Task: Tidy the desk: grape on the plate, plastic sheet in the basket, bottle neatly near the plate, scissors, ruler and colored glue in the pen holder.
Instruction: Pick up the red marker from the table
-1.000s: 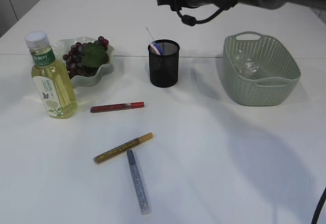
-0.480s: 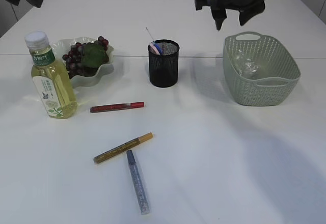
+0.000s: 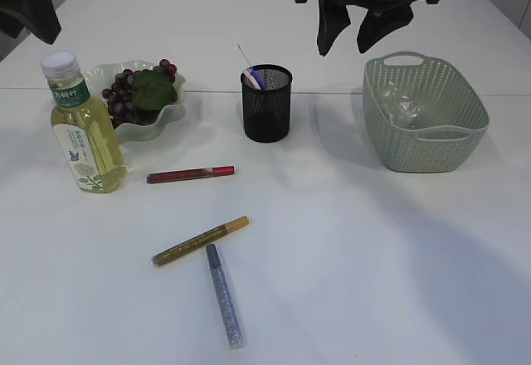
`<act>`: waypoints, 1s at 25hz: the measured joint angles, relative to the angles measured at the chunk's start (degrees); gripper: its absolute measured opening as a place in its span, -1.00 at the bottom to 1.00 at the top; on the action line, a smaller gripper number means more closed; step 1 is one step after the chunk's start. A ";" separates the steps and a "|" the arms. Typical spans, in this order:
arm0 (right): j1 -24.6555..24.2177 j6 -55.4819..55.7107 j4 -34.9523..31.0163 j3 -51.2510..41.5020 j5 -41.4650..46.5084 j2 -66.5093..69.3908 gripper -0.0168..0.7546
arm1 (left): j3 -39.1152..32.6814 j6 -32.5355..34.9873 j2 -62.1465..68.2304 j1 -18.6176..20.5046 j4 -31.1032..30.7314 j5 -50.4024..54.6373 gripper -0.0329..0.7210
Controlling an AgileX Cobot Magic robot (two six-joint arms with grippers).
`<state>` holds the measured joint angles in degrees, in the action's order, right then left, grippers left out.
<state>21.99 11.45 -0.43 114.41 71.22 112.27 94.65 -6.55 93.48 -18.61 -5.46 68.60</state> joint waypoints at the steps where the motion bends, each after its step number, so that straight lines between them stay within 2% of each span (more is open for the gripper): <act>1: 0.00 -0.14 -0.13 -0.56 0.00 -0.64 0.14 | 0.00 1.26 0.00 0.00 0.59 0.13 -0.10; 8: 0.00 -0.19 -2.03 -8.80 0.00 -6.95 0.14 | 0.00 13.62 0.00 0.00 6.20 1.01 -0.10; 19: 0.00 -1.03 -8.45 -32.22 0.00 -20.32 0.14 | 0.09 31.23 2.22 0.00 7.86 -0.24 -0.10; 25: 0.00 -1.03 -9.51 -36.84 0.00 -24.34 0.14 | 0.86 37.40 8.82 -0.65 7.86 -0.83 -0.10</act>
<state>21.99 10.42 -9.94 77.57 71.22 87.94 95.51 30.85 102.29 -19.26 2.40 67.77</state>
